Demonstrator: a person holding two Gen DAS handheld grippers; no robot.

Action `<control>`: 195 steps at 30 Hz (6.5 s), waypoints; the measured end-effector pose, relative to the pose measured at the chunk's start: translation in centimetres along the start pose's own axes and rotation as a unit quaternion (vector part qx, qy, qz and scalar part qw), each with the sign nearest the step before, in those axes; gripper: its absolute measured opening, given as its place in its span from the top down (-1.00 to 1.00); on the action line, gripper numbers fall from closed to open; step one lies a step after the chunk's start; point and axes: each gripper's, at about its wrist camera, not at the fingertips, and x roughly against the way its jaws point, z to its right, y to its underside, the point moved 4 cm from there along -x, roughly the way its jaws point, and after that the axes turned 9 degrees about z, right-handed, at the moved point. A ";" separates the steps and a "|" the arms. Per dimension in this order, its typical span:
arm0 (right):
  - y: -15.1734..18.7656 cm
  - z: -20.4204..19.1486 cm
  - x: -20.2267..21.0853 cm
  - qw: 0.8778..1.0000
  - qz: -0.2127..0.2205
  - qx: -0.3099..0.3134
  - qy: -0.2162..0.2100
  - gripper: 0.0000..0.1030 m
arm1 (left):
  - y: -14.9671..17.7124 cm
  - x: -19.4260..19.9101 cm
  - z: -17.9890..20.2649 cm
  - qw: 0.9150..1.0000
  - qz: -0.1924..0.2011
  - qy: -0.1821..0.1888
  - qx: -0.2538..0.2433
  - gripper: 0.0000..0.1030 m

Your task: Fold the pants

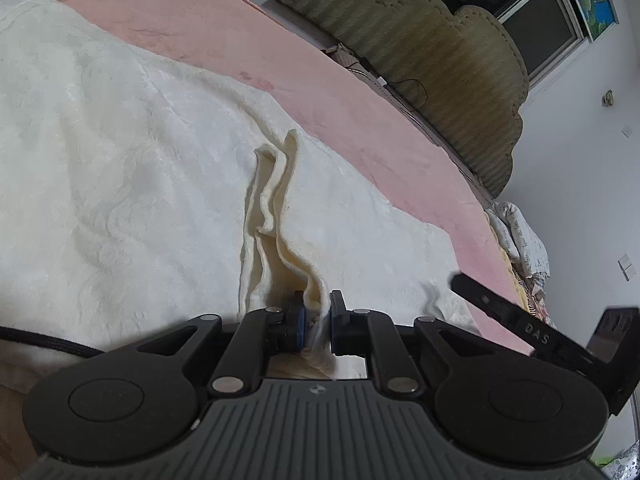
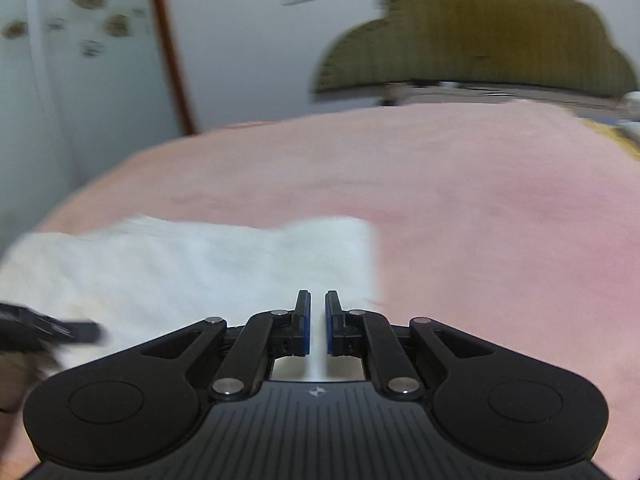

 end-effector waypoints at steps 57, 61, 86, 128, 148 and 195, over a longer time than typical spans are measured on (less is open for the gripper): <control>4.0 1.2 4.0 0.998 -0.038 0.040 -0.017 0.79 | 0.9 3.8 3.0 0.947 0.106 -0.141 -0.267 -0.37; 2.2 -0.1 3.9 0.999 -0.019 0.045 -0.009 0.77 | -0.7 7.4 -0.2 0.932 0.150 -0.217 -0.250 -0.50; 3.2 -10.6 -4.2 0.991 -0.048 0.099 -0.078 -0.59 | -4.0 11.0 -8.6 0.904 0.173 -0.333 -0.206 -1.00; 2.3 -8.4 -1.1 0.992 0.004 0.120 0.030 -1.00 | -0.2 7.2 -0.9 0.906 0.134 -0.273 -0.294 -0.99; 6.9 -26.7 0.0 0.881 0.069 0.442 -0.155 -1.00 | -6.0 20.6 -11.7 0.958 0.171 -0.228 0.025 -0.98; -5.3 -25.0 -13.1 0.970 0.046 0.220 -0.092 0.09 | -9.8 16.8 -2.1 0.949 0.272 -0.138 -0.083 0.85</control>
